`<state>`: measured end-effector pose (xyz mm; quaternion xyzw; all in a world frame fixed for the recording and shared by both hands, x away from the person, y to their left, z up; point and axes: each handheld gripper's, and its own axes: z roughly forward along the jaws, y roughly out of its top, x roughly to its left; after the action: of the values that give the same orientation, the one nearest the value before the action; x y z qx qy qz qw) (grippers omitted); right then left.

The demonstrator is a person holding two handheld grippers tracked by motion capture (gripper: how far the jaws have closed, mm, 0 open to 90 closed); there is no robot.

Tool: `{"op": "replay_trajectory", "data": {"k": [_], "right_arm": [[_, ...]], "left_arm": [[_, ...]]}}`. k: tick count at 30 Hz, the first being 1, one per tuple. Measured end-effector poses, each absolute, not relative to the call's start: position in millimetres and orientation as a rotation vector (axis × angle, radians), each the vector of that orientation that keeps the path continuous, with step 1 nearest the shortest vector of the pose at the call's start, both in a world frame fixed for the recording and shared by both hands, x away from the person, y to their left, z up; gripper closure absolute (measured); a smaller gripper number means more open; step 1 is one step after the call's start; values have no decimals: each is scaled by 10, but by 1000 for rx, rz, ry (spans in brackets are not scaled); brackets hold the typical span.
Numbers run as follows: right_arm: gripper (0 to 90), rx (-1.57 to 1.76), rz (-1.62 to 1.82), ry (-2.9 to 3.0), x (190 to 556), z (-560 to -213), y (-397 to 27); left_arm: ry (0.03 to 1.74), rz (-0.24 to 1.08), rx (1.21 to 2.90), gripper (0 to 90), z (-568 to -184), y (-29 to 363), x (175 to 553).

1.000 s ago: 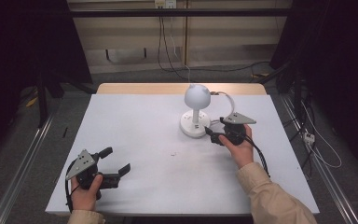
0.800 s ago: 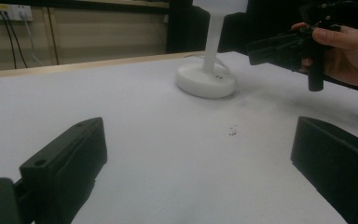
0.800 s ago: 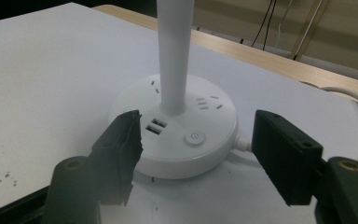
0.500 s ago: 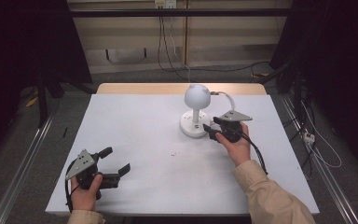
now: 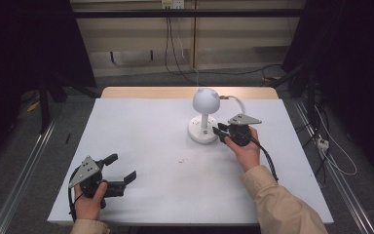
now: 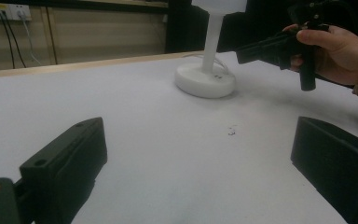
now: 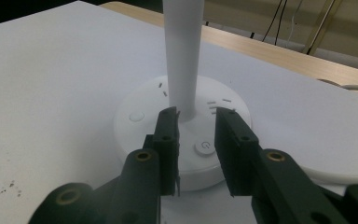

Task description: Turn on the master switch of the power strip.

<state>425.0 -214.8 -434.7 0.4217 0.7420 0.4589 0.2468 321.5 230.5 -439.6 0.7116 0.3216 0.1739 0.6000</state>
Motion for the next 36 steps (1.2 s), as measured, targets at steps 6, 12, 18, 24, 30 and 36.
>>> {"op": "replay_trajectory", "data": {"k": [6, 12, 18, 24, 30, 36], "right_arm": [[742, 1163, 1251, 2012, 4277, -4367, -2172], [778, 1169, 1262, 2012, 4296, -4382, -2175], [810, 1175, 1278, 2022, 4312, -4384, -2160], [845, 1187, 1282, 2025, 4327, -4394, -2169], [888, 1191, 1294, 2032, 4339, -4393, -2162], [900, 1184, 1280, 2043, 4365, -4389, -2138]], "left_arm": [[746, 406, 1652, 31, -4397, 2302, 3215], [745, 406, 1654, 31, -4399, 2304, 3217], [744, 405, 1650, 31, -4401, 2304, 3217], [744, 405, 1653, 31, -4399, 2304, 3216], [745, 406, 1651, 31, -4397, 2301, 3216], [742, 408, 1648, 31, -4392, 2300, 3212]]}}
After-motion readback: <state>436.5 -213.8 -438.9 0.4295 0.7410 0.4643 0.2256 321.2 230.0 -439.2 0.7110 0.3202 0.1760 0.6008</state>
